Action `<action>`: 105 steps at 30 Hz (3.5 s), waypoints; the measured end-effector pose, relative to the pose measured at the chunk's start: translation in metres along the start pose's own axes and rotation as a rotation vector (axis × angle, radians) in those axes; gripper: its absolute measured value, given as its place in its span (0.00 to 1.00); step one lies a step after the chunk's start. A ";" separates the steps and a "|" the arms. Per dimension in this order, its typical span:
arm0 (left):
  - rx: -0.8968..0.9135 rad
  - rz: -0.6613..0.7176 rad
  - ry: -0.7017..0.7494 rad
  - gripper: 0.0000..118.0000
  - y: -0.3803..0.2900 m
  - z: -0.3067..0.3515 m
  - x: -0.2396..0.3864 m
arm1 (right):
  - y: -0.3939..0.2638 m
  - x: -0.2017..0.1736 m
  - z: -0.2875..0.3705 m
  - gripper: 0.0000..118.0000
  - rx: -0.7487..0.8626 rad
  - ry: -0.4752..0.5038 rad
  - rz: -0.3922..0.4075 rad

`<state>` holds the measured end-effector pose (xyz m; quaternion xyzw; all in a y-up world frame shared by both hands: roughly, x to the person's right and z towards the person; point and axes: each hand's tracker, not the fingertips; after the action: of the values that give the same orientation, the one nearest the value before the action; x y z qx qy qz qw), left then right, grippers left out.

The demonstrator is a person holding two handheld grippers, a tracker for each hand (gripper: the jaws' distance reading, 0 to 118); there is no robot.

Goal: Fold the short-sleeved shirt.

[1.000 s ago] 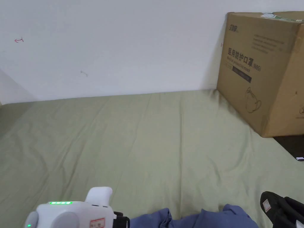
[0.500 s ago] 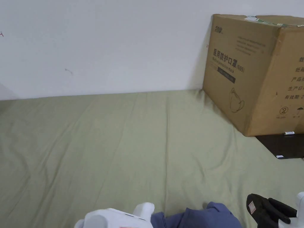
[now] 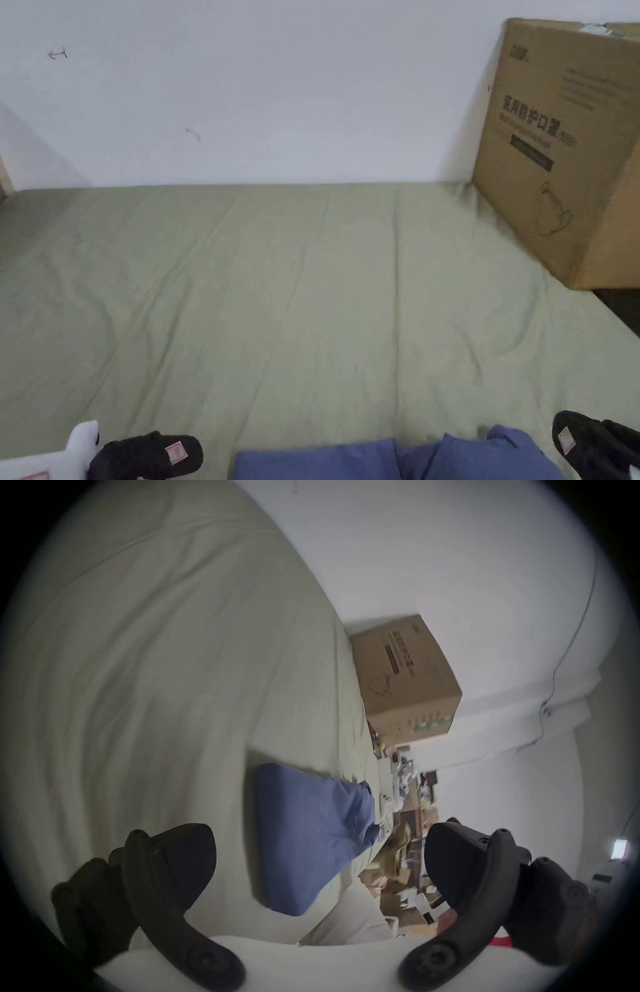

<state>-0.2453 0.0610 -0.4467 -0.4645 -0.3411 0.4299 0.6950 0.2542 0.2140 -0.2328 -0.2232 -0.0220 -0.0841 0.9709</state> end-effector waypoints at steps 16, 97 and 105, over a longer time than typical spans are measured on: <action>-0.211 -0.143 0.297 0.10 -0.045 -0.137 0.001 | 0.004 -0.022 -0.017 0.00 -0.095 0.033 0.045; 1.077 -1.107 0.687 0.00 -0.188 0.015 0.219 | -0.015 -0.025 0.040 0.00 0.556 -0.202 0.049; 0.523 -0.790 0.609 0.00 -0.097 0.009 0.179 | -0.017 -0.037 -0.103 0.00 -0.428 0.172 0.119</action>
<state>-0.1549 0.2085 -0.3397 -0.2169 -0.1550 0.0536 0.9623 0.2157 0.1593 -0.3211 -0.4167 0.0922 -0.0484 0.9031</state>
